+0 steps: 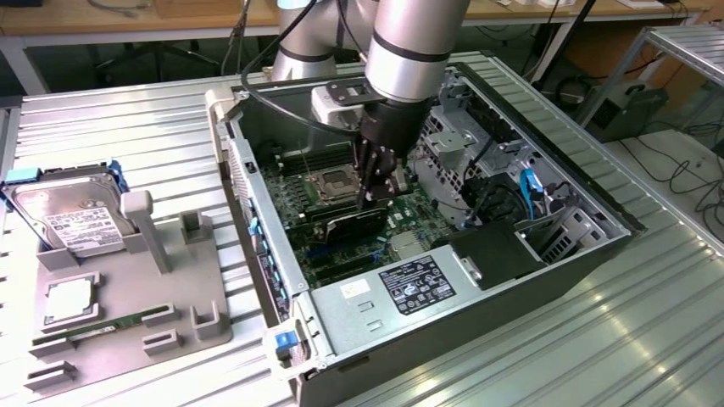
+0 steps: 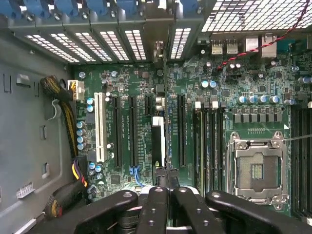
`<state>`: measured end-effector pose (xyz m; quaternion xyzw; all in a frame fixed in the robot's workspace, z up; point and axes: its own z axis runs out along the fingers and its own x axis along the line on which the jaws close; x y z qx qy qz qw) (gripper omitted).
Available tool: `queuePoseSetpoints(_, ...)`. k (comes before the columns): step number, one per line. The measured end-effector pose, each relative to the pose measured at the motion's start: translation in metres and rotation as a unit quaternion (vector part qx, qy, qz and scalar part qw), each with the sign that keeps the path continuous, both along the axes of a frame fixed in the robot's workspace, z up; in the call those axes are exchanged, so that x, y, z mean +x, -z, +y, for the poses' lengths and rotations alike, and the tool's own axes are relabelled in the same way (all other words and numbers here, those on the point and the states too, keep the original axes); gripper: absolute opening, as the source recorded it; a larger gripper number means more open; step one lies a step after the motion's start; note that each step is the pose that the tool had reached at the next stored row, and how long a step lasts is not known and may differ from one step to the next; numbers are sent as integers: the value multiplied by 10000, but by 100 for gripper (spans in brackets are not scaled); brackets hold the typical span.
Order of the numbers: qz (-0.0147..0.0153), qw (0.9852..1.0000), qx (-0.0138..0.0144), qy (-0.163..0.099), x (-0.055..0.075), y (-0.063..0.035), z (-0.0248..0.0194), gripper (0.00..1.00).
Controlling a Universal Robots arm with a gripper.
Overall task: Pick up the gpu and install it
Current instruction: 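Insert the gpu into the slot, then press down on the gpu until it lock into place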
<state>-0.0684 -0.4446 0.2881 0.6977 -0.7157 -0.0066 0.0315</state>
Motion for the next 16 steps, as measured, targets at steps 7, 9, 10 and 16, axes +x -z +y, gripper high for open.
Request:
queuePoseSetpoints(7,0,10000,-1,0,0,0,0,11)
queuePoseSetpoints(9,0,10000,0,0,-24,0,0,11)
queuePoseSetpoints(10,0,10000,0,0,-41,0,0,11)
queuePoseSetpoints(16,-1,10000,0,-1,-329,32,8,11)
